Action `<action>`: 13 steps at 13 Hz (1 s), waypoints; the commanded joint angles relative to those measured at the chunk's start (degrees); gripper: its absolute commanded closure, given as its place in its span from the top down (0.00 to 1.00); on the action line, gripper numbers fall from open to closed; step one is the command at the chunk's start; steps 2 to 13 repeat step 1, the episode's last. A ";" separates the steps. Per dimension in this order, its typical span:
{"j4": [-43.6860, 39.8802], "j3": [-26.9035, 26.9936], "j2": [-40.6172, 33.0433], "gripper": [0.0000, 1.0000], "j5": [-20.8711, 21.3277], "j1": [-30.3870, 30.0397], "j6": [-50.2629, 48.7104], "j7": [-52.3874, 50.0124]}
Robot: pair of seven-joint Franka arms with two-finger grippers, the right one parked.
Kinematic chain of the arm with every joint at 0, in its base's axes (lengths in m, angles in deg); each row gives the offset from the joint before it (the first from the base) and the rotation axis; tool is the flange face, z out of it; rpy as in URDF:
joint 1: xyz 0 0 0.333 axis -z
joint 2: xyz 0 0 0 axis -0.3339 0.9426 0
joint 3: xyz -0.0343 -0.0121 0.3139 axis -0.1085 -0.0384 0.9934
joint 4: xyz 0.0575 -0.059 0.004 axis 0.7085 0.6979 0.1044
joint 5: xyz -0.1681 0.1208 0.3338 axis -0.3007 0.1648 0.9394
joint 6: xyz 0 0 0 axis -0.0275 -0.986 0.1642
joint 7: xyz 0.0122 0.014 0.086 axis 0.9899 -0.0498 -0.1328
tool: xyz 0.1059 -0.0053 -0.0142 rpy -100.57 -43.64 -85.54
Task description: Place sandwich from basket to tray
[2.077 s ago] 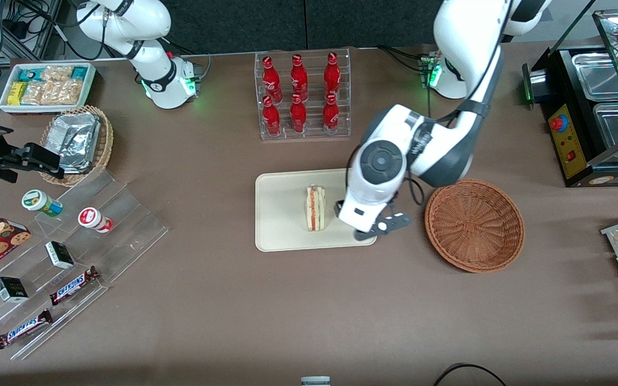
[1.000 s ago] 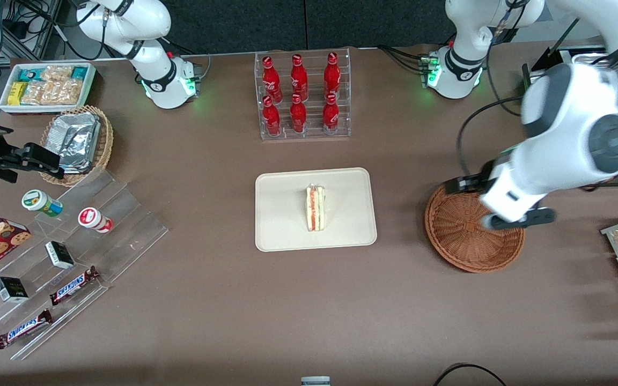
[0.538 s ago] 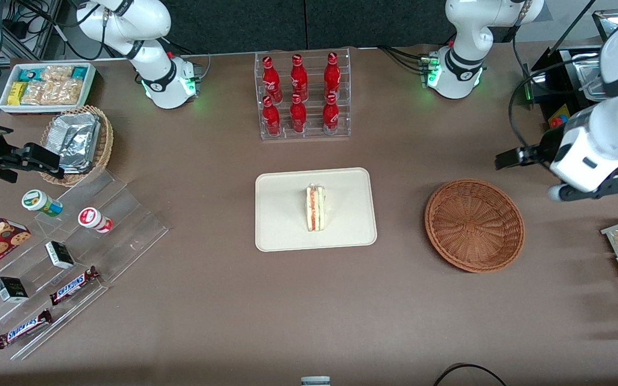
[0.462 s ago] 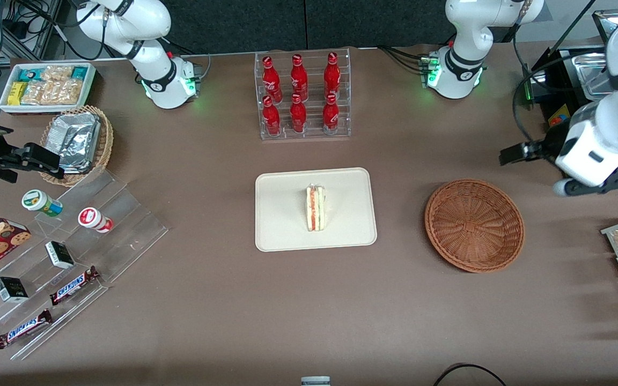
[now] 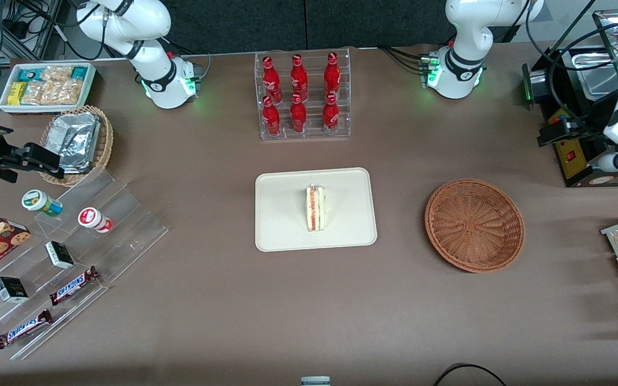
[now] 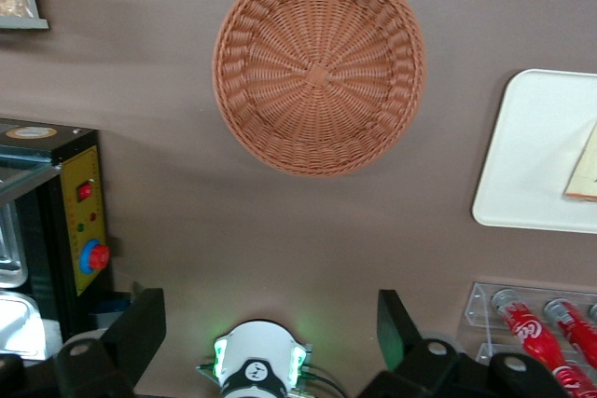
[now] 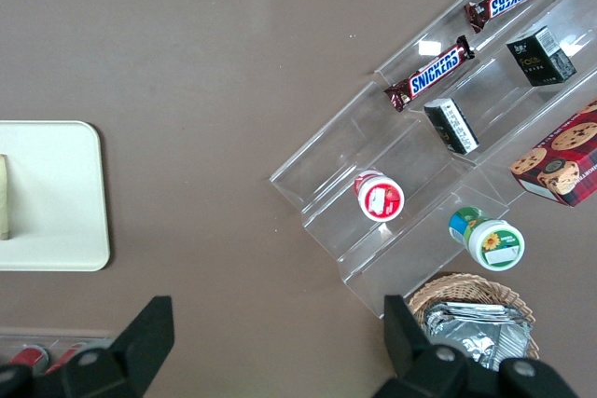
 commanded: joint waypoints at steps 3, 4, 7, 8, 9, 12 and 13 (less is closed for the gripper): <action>1.70 -0.19 -1.18 1.00 0.97 -0.14 0.94 1.29; 1.70 -0.19 -1.18 1.00 0.97 -0.14 0.94 1.29; 1.70 -0.19 -1.18 1.00 0.97 -0.14 0.94 1.29; 1.70 -0.19 -1.18 1.00 0.97 -0.14 0.94 1.29; 1.70 -0.19 -1.18 1.00 0.97 -0.14 0.94 1.29; 1.70 -0.19 -1.18 1.00 0.97 -0.14 0.94 1.29; 1.70 -0.19 -1.18 1.00 0.97 -0.14 0.94 1.29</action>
